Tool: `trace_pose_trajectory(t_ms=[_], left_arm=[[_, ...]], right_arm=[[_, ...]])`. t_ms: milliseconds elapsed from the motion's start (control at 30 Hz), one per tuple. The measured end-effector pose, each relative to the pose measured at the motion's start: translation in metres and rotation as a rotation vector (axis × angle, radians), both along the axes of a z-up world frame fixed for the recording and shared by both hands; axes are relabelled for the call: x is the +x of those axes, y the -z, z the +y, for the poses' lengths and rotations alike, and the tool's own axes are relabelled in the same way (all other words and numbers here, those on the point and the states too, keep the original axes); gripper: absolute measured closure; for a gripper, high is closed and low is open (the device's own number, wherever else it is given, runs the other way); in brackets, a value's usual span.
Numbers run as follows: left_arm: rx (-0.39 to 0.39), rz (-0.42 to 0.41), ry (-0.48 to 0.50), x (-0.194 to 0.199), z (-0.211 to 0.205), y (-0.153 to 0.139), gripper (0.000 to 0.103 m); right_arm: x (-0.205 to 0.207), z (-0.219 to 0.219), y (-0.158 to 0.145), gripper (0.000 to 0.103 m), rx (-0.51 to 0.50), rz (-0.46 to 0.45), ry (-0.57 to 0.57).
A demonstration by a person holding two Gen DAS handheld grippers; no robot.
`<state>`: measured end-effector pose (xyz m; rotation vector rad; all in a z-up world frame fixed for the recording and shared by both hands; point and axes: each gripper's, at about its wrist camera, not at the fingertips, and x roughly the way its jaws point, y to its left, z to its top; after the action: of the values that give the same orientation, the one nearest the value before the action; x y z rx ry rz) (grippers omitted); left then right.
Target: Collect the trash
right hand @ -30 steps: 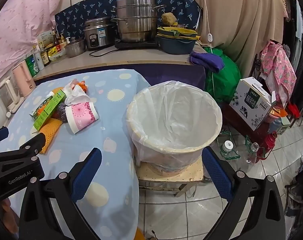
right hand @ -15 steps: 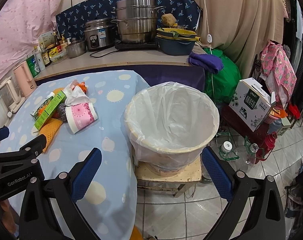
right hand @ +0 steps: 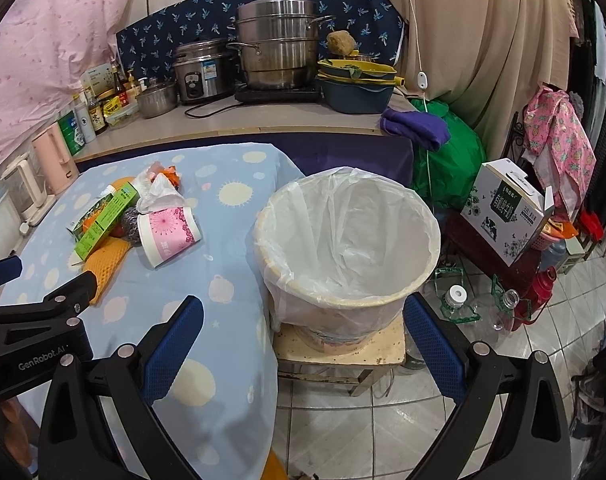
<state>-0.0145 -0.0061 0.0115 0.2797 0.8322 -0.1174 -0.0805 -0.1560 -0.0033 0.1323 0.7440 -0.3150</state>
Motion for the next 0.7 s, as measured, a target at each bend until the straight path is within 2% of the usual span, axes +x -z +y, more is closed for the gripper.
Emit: trace_pose_trajectory(t_ms=[700], left_arm=[[0.001, 0.000, -0.005, 0.0002, 0.0028, 0.0002, 0.007]], right_arm=[[-0.0004, -0.0001, -0.0012, 0.007, 0.002, 0.001, -0.006]])
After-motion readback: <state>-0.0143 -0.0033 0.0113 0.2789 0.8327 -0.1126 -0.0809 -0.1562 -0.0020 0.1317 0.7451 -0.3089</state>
